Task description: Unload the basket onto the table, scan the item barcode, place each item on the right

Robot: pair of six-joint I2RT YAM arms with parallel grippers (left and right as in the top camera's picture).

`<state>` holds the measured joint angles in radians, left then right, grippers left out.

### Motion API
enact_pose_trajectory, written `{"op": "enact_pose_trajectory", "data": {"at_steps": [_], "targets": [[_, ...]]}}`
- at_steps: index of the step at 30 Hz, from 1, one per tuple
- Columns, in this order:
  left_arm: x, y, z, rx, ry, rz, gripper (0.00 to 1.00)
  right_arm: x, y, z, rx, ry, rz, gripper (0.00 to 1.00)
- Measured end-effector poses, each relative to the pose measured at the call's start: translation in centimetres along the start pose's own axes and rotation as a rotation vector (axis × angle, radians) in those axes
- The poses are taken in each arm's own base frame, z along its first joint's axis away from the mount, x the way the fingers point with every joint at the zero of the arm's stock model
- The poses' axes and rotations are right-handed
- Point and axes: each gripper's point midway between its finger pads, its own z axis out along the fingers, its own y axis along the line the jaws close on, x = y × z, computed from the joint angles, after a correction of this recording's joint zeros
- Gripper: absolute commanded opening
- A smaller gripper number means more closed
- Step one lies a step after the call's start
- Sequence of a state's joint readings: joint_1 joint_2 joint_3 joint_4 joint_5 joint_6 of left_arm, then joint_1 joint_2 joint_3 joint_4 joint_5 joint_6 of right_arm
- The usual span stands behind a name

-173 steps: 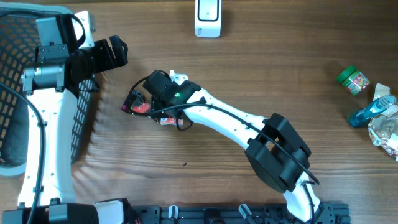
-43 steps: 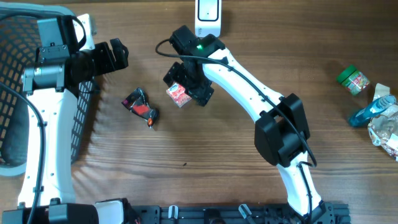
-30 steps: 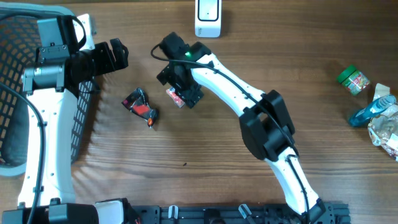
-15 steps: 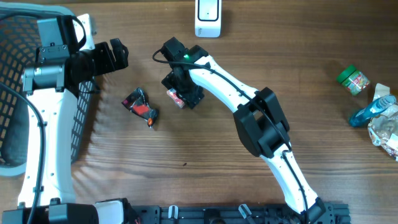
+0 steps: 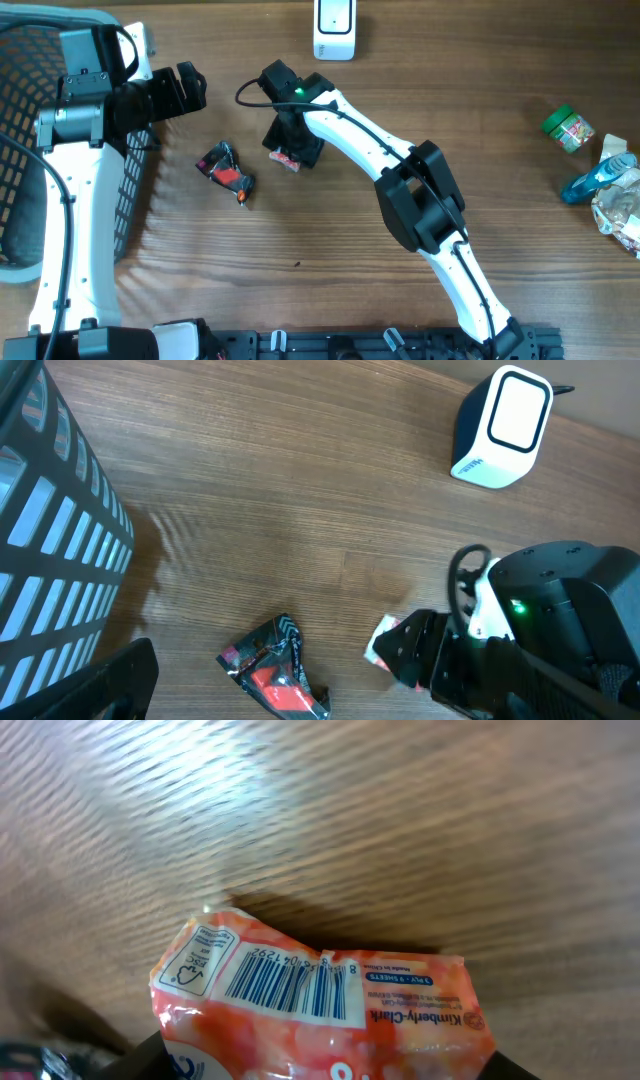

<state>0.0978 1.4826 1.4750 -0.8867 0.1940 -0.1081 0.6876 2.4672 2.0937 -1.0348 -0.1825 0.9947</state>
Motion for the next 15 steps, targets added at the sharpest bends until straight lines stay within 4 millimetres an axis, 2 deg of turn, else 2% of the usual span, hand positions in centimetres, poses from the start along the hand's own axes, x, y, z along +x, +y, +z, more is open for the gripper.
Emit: {"op": "enact_pose_trajectory", "data": {"at_steps": [3, 6, 10, 11, 12, 14, 15], "targets": [[0.0, 0.0, 0.0, 0.0, 0.0, 0.0, 1.0, 0.0, 0.0, 0.0, -0.001, -0.002, -0.233, 0.61], [0.0, 0.0, 0.0, 0.0, 0.0, 0.0, 1.0, -0.2, 0.0, 0.0, 0.006, -0.008, -0.45, 0.62], [0.0, 0.0, 0.0, 0.0, 0.0, 0.0, 1.0, -0.9, -0.4, 0.0, 0.047, -0.045, -0.573, 0.62], [0.0, 0.0, 0.0, 0.0, 0.0, 0.0, 1.0, -1.1, -0.6, -0.1, 0.057, -0.055, -0.585, 0.64], [0.0, 0.0, 0.0, 0.0, 0.0, 0.0, 1.0, -1.3, -0.7, -0.1, 0.067, -0.063, -0.596, 0.72], [0.0, 0.0, 0.0, 0.0, 0.0, 0.0, 1.0, -1.6, -0.9, -0.1, 0.084, -0.075, -0.617, 0.67], [0.0, 0.0, 0.0, 0.0, 0.0, 0.0, 1.0, -1.7, -1.0, -0.1, 0.094, -0.082, -0.622, 0.58]]}}
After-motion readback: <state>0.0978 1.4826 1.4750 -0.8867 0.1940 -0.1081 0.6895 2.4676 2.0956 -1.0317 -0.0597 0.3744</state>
